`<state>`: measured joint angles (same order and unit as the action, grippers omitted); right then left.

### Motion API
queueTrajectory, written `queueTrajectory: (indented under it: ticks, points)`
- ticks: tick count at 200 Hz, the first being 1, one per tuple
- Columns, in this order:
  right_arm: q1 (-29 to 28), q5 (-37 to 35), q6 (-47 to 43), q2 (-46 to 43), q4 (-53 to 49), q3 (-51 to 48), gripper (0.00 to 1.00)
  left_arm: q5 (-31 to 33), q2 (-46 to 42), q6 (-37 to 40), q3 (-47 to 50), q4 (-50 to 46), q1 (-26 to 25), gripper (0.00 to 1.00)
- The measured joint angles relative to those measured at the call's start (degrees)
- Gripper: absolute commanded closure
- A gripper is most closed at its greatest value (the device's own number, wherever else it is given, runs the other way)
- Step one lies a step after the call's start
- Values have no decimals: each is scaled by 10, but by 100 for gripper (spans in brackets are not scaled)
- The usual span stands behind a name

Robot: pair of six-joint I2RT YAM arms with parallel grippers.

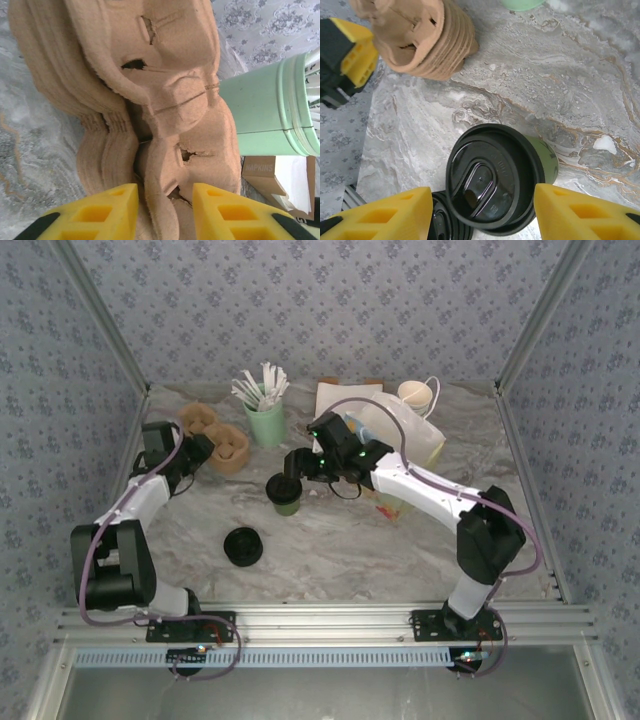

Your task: Pack the takeout coffee

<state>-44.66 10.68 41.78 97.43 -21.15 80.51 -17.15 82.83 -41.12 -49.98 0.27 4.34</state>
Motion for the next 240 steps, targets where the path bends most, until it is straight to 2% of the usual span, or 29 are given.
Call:
queueTrajectory:
  ticks: [19, 62, 92, 145, 191, 240]
  points:
    - [0, -4, -6, -17, -8, 6, 42, -1, 9, 0, -8, 1, -7, 73]
    - [1, -9, -14, -56, -16, 14, 42, -2, 21, -1, -9, 5, -10, 76]
    - [4, -10, -18, -74, -23, 14, 42, -2, 26, -4, -9, 9, -10, 85]
    - [20, -10, -21, -95, -31, 14, 42, -5, 17, -5, -9, 10, -10, 91]
    - [36, 8, -26, -116, -29, 14, 43, -22, -52, -3, -13, -6, -10, 92]
    - [68, 69, -40, -147, -3, 10, 44, -56, -173, 17, -54, -77, -13, 92]
